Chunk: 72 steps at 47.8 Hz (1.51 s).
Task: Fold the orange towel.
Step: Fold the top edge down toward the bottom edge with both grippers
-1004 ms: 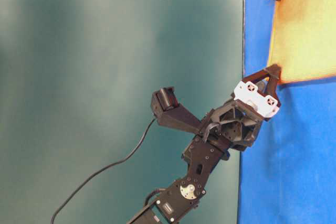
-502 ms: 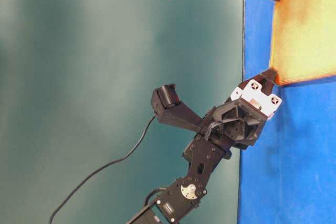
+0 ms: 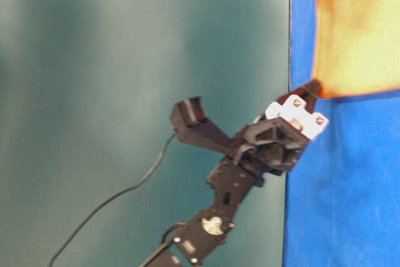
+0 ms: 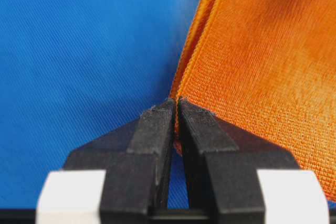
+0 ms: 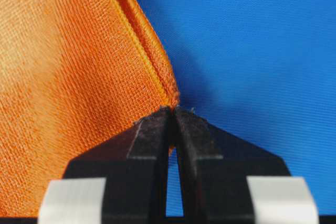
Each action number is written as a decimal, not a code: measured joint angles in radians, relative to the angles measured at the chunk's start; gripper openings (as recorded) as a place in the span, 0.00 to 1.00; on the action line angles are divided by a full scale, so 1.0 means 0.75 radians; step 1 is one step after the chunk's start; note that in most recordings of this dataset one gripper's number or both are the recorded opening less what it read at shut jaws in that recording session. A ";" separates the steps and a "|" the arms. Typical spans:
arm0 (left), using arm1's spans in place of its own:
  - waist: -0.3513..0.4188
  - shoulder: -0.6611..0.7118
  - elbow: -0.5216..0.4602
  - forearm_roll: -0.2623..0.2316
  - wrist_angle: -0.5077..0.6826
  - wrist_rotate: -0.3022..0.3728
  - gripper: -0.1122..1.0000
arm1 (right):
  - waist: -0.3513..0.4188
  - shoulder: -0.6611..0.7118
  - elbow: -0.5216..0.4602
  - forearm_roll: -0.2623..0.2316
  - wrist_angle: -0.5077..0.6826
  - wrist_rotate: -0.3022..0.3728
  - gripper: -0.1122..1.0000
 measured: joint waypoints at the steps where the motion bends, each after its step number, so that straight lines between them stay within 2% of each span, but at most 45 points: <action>1: 0.000 -0.006 0.000 0.000 0.002 0.002 0.11 | -0.002 -0.012 0.000 0.000 0.008 0.000 0.13; 11: 0.008 -0.037 -0.008 0.000 0.027 0.020 0.11 | -0.002 -0.094 0.016 -0.002 0.031 0.002 0.13; 25: 0.002 -0.067 -0.008 0.000 0.067 0.022 0.11 | 0.002 -0.117 0.031 0.008 0.025 0.006 0.13; 33: -0.045 -0.125 0.010 0.000 0.127 0.027 0.11 | 0.070 -0.172 0.065 0.035 0.027 0.012 0.13; 43: -0.184 -0.223 0.067 0.000 0.219 0.029 0.11 | 0.254 -0.344 0.155 0.135 0.063 0.014 0.13; 54: -0.348 -0.272 0.137 0.000 0.250 -0.025 0.11 | 0.544 -0.507 0.223 0.319 0.139 0.014 0.13; 63: -0.446 -0.276 0.160 0.000 0.270 -0.041 0.11 | 0.761 -0.491 0.225 0.458 0.172 0.016 0.13; 72: -0.538 -0.276 0.162 0.000 0.282 -0.043 0.11 | 0.884 -0.393 0.192 0.520 0.176 0.016 0.13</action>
